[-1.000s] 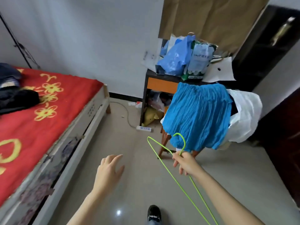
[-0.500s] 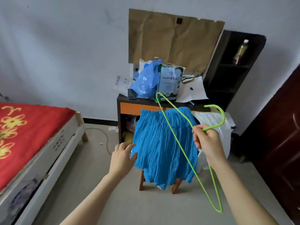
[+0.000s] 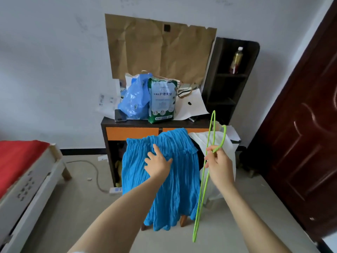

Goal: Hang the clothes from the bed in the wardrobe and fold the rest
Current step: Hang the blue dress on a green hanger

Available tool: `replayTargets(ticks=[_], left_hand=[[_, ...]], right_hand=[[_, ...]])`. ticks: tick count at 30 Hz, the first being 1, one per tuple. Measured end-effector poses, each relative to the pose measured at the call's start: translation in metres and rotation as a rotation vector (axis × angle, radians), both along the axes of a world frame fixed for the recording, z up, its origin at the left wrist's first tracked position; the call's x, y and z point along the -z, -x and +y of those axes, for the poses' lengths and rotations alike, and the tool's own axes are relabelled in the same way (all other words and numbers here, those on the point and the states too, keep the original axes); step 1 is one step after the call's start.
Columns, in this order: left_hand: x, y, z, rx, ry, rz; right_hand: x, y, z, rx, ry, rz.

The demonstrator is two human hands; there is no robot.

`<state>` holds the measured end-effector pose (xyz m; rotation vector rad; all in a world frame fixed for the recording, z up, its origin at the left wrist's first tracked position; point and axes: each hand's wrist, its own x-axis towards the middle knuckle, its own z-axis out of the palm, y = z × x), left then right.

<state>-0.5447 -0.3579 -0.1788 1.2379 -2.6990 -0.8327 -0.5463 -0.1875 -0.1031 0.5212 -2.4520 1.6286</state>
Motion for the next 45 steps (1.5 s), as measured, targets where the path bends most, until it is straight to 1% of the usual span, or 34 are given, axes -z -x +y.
replayTargets(ticks=[3,9,11,15,18,21,24,26,31,33,36,40,45], left_hand=[[0.004,0.002,-0.007,-0.020,0.053,0.024],[-0.006,-0.015,-0.024,0.035,0.024,0.240],[-0.017,-0.028,-0.034,0.060,0.025,0.341],[-0.051,-0.073,-0.081,0.012,0.005,0.534],[-0.078,-0.109,-0.115,-0.030,-0.010,0.561],[-0.105,-0.162,-0.150,-0.047,0.017,0.591],[-0.124,-0.226,-0.179,-0.056,0.086,0.617],[-0.133,-0.265,-0.193,-0.063,0.116,0.602],[-0.141,-0.381,-0.251,-0.117,0.158,0.570],[-0.139,-0.422,-0.273,-0.146,0.166,0.568],[-0.143,-0.488,-0.309,-0.212,0.184,0.601],[-0.163,-0.590,-0.352,-0.393,0.264,0.747],[-0.183,-0.702,-0.377,-0.565,0.402,0.729]], right_hand=[[0.004,0.000,-0.005,-0.011,0.023,0.016],[0.014,0.001,-0.019,0.007,0.030,0.023],[0.013,0.005,-0.024,0.018,0.014,0.029],[0.007,0.008,-0.058,-0.051,-0.099,0.100],[0.005,0.003,-0.091,-0.088,-0.222,0.183],[0.007,-0.016,-0.145,-0.243,-0.322,0.252],[0.015,-0.050,-0.208,-0.493,-0.461,0.333],[0.018,-0.077,-0.245,-0.628,-0.480,0.366],[0.018,-0.183,-0.346,-0.900,-0.311,0.271],[0.016,-0.222,-0.379,-0.944,-0.292,0.272],[0.004,-0.281,-0.426,-0.976,-0.231,0.331],[-0.027,-0.374,-0.489,-1.102,-0.125,0.413],[-0.059,-0.478,-0.552,-1.259,-0.025,0.529]])
